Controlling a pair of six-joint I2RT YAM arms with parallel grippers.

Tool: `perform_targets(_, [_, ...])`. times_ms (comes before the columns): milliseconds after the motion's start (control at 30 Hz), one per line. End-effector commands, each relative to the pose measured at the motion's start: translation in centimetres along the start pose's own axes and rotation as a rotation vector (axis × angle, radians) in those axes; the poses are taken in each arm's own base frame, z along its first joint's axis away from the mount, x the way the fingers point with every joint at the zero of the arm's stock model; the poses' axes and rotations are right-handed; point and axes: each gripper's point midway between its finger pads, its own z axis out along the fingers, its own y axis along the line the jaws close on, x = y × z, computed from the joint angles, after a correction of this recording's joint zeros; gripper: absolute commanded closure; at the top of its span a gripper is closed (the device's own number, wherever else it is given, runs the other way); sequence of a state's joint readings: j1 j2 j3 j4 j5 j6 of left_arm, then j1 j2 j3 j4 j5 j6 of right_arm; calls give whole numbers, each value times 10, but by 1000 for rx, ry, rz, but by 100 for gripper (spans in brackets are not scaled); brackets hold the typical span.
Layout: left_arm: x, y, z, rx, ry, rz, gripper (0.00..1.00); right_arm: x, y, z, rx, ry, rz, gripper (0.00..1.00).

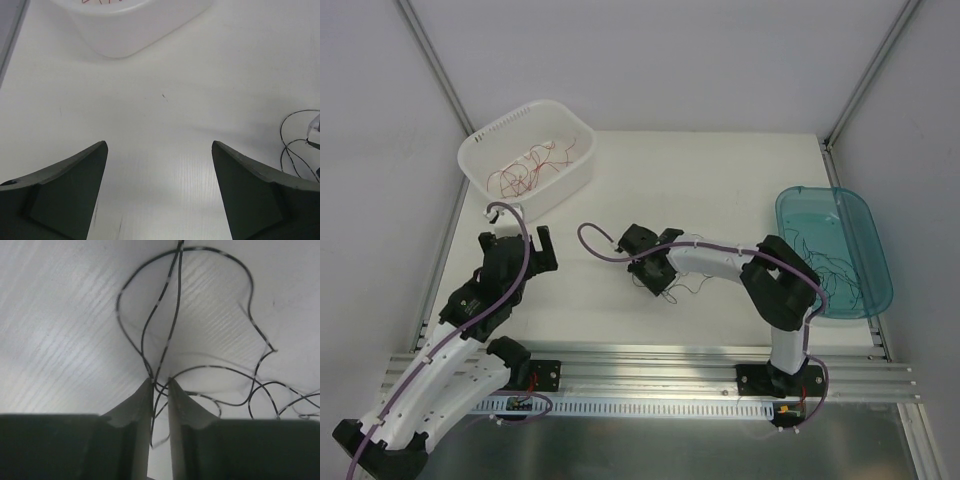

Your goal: Untangle the cables

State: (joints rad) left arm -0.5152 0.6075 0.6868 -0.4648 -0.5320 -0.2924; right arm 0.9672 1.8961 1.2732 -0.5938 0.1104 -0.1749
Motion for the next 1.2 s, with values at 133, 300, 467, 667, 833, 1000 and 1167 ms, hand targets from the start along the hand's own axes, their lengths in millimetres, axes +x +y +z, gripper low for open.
perform_targets(133, [-6, 16, -2, -80, -48, -36, 14, -14, -12, -35, 56, -69, -27, 99])
perform_targets(300, [-5, 14, 0, -71, -35, -27, 14, -32, -47, -114, 183, -206, -12, 99])
perform_targets(467, [-5, 14, -1, -67, -38, -30, 14, -32, -111, -225, 352, -382, 97, 99])
perform_targets(667, [-6, 13, -2, -61, -42, -31, 14, 13, -192, -324, 546, -504, 303, 99])
perform_targets(833, [-6, 13, -3, -57, -45, -31, 14, 59, -238, -360, 649, -571, 505, 99])
perform_targets(1000, [-6, 13, -3, -55, -45, -31, 14, 90, -266, -398, 678, -713, 711, 99])
perform_targets(1167, [-6, 13, -2, -55, -41, -30, 14, 94, -274, -440, 722, -862, 785, 100])
